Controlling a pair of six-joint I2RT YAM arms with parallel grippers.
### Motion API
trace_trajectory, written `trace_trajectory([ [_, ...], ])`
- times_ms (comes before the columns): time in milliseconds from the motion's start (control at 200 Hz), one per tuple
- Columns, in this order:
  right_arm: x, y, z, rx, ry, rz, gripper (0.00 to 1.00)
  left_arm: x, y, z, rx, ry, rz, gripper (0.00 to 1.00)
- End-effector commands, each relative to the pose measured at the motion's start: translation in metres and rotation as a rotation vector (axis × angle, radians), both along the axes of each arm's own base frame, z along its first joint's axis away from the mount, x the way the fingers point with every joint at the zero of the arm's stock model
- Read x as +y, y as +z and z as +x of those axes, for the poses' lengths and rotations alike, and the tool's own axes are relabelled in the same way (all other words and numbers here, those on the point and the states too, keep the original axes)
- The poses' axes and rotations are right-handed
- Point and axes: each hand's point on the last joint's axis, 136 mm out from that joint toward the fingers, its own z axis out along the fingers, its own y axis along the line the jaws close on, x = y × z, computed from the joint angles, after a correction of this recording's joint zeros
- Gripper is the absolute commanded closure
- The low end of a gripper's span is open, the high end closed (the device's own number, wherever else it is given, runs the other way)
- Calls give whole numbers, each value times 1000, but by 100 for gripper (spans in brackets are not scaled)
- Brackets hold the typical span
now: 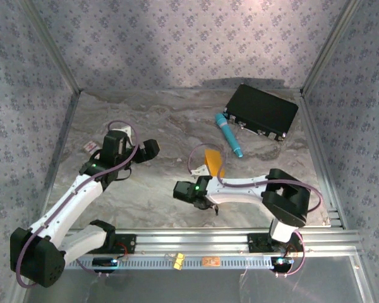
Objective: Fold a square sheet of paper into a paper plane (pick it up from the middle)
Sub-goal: Turn over the paper at the center of the table.
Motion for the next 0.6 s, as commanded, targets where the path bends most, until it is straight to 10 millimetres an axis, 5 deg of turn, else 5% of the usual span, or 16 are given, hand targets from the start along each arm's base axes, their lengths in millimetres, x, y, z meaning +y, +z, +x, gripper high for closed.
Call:
trace_trajectory([
  [0,26,-11,-6,69,1,93,87,7,0,0,-2,31,3,0],
  [180,55,-12,-8,109,34,210,80,8,0,1,0,34,5,0],
  [340,70,7,-2,92,62,371,57,8,-2,0,5,33,4,0],
  [465,57,20,7,65,11,509,54,6,-3,1,9,23,-8,0],
  [595,37,21,21,67,-90,721,61,2,-6,3,21,5,-23,0],
])
